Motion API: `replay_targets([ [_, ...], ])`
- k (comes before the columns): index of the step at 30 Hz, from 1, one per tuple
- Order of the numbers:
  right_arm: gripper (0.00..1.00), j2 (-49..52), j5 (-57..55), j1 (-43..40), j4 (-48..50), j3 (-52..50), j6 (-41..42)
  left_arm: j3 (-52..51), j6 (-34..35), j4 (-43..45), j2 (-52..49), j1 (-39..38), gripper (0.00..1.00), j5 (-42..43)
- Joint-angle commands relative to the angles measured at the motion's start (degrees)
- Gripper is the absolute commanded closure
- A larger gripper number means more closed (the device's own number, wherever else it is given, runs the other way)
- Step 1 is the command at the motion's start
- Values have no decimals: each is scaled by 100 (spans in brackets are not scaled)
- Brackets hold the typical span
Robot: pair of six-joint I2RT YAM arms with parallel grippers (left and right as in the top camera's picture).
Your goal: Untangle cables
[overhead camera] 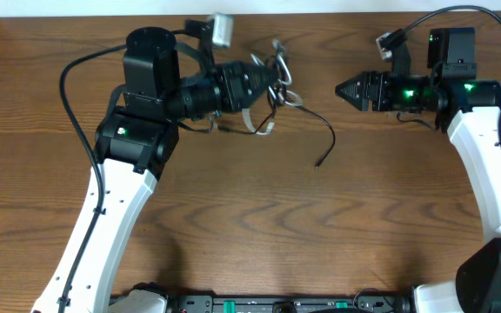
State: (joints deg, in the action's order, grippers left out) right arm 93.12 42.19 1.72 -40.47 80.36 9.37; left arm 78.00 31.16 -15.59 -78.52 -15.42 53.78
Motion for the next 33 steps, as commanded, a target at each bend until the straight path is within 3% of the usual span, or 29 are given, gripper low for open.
replay_targets([
  [1,31,63,-151,-13,162,42,999,-4,-1687,-343,105,15,92,879],
  [6,31,63,1049,109,859,42,1078,-4,-2063,-903,31,13,93,857],
  [12,39,129,824,761,911,42,1764,-4,-2059,-903,-140,13,93,855],
  [23,41,205,-4,1158,426,35,1934,-4,-1993,-1117,-428,13,93,358],
  [31,43,765,4,1622,1449,35,2872,-4,-1996,-1137,-481,-52,93,356],
  [33,52,942,105,1718,1716,35,2981,-4,-1996,-1139,-535,-50,93,345],
])
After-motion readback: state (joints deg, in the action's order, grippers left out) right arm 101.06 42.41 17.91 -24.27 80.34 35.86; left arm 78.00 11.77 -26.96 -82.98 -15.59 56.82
